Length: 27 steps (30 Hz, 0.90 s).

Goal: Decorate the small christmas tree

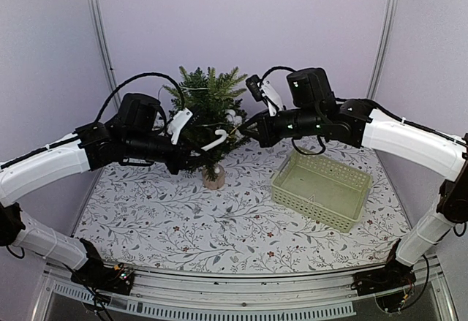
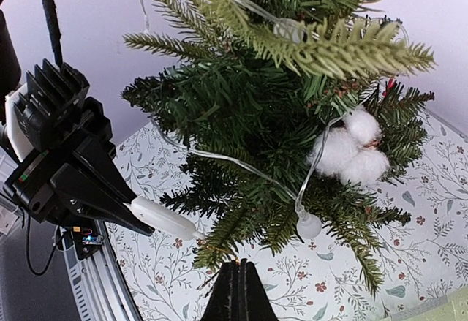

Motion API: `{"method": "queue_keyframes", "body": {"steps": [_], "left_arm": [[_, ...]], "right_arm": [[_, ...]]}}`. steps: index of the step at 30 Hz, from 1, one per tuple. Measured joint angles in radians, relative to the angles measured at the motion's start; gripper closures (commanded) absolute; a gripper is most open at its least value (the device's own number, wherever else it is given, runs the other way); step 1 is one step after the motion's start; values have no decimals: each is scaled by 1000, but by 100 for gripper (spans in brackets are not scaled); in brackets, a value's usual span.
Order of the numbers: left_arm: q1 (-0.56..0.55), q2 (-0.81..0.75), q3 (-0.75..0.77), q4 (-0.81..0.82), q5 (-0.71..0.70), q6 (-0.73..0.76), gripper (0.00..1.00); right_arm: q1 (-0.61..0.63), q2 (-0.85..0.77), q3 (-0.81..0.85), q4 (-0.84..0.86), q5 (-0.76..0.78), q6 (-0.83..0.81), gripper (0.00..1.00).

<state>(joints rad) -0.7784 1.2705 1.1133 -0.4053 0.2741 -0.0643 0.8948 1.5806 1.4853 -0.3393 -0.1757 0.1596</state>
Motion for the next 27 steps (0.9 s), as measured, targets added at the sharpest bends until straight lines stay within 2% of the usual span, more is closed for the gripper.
{"method": "queue_keyframes", "body": {"steps": [15, 27], "left_arm": [[0, 0, 0, -3, -3, -13, 100], [1, -83, -79, -50, -24, -19, 100]], "right_arm": [[-4, 71, 11, -13, -31, -11, 100], [-5, 77, 15, -20, -47, -22, 68]]}}
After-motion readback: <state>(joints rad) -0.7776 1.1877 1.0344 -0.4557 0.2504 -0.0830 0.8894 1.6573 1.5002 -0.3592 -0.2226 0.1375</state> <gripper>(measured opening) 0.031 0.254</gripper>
